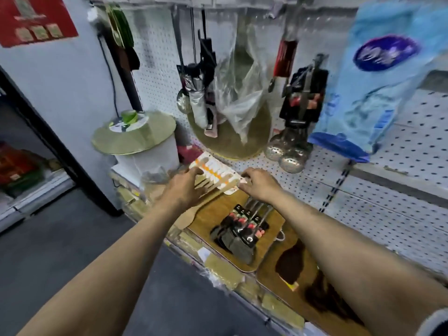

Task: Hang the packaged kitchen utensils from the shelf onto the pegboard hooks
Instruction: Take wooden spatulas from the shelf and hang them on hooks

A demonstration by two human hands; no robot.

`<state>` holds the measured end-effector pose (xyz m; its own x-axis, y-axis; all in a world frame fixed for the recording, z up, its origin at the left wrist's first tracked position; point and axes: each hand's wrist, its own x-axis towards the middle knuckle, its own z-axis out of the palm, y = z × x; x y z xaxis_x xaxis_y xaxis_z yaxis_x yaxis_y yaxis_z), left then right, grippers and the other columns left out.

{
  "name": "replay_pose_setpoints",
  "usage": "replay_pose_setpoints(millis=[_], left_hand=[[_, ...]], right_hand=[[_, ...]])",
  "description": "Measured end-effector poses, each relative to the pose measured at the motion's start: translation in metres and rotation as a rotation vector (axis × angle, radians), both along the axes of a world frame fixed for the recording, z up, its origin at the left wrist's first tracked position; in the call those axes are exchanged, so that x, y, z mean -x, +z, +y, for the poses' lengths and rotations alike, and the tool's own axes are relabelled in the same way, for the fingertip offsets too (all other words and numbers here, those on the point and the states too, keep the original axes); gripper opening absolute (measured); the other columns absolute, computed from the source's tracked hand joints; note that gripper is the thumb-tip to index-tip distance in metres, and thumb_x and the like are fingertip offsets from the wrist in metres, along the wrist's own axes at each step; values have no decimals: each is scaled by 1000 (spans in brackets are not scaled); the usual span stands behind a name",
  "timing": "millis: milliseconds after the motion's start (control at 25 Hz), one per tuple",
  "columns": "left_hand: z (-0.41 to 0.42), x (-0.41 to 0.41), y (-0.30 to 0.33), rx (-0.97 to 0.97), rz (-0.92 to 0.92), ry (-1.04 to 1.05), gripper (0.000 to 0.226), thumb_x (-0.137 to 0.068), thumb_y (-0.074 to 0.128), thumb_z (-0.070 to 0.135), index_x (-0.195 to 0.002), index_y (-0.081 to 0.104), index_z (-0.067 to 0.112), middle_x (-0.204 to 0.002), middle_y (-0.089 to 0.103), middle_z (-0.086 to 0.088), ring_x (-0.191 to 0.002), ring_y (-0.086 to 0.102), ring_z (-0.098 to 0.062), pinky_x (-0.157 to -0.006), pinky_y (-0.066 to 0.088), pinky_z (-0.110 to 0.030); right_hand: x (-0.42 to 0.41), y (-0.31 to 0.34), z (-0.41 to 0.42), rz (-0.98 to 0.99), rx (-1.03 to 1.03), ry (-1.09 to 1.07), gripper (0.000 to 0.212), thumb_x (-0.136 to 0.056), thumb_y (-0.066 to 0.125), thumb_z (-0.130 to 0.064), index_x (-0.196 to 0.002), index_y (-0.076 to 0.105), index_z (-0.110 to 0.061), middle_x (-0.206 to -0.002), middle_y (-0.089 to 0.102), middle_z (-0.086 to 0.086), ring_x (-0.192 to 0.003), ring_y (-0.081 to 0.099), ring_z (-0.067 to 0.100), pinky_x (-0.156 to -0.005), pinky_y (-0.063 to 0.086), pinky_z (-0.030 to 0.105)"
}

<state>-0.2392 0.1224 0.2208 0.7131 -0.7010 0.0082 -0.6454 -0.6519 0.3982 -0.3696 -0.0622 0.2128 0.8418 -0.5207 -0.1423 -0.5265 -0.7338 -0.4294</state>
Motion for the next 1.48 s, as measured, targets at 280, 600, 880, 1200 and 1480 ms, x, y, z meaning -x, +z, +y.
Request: replay_pose_setpoints(millis=[280,600,880,1200,1480], left_hand=[[-29,-126,-112,-142,237,-74,48,-84,71,40,-125,57,18,-123,63,-12,-111,59,-30,-89,50,-35],[-70,-232,-207,-193,459,-228,36,-87,70,30,-119,64,13,-111,67,-6,-104,63,-24,-87,48,-30],[-80,-263,-243,-189,505,-312,32,-86,71,23,-115,65,9,-112,68,-7,-107,62,-21,-93,48,-30],[-120,-234,-271,-278,447,-357,38,-82,72,39,-114,62,21,-116,67,-1,-109,62,-24,-93,51,-39],[-126,-207,-282,-416,104,-357,31,-89,63,30,-116,61,16,-115,67,-9,-112,60,-29,-87,49,-36]], right_hand=[[-96,-121,-19,91,-408,-297,27,-96,63,-34,-112,69,-13,-113,66,1,-103,60,17,-84,43,24],[-216,-247,-1,31,-960,-962,40,-89,70,-43,-108,67,-8,-108,71,14,-101,69,31,-90,58,45],[-252,-280,7,68,-813,-1159,33,-93,65,-40,-106,70,-10,-95,69,5,-91,69,24,-80,56,32],[-195,-250,24,-405,-826,-1383,18,-83,80,-23,-80,62,-20,-91,74,6,-88,72,26,-85,60,47],[-169,-227,35,-496,-906,-1439,15,-86,76,-18,-90,62,-11,-95,75,10,-88,73,26,-78,60,35]])
